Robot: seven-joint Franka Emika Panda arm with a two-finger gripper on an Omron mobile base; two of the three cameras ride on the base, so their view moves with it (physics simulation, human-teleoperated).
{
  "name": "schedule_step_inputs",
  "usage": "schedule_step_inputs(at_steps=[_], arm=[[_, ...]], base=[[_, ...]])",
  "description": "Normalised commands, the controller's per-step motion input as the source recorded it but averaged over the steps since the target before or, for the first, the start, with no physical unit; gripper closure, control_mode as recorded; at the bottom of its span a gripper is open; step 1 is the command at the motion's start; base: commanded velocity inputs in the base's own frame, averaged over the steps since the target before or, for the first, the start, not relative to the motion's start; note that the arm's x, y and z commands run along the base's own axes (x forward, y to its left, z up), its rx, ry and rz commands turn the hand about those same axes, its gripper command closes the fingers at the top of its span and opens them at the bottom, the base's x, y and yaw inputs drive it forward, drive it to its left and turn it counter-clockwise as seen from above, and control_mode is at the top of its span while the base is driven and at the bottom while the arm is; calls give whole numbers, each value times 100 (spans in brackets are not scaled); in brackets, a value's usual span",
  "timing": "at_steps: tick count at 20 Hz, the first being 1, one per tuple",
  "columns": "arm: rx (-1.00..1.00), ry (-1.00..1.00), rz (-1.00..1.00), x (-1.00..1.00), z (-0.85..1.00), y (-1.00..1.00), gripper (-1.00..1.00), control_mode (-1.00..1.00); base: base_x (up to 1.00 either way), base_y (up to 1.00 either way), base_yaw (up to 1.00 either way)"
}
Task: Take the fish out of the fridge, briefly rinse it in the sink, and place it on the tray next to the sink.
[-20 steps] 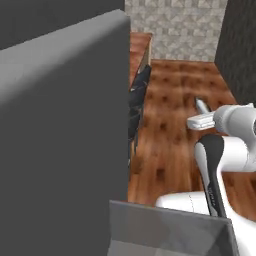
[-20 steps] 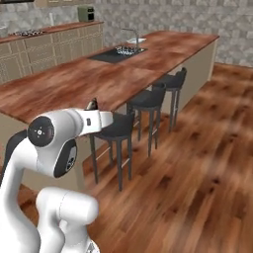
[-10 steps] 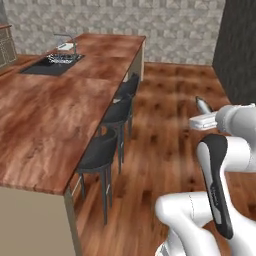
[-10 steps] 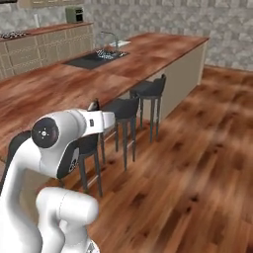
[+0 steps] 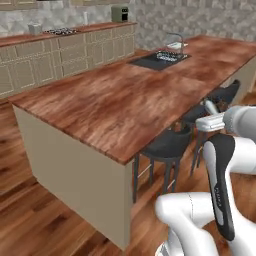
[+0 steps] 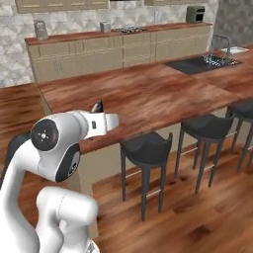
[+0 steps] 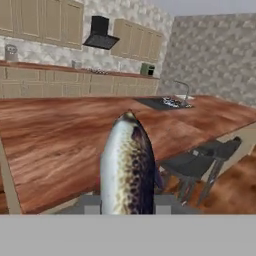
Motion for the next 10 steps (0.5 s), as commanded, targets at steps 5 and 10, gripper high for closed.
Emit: schedule_step_inputs(at_steps=[5, 10], arm=[[0, 0, 0, 0, 0, 0, 100, 100], [0, 0, 0, 0, 0, 0, 100, 100]], base=[[65, 0, 73], [82, 23, 57]])
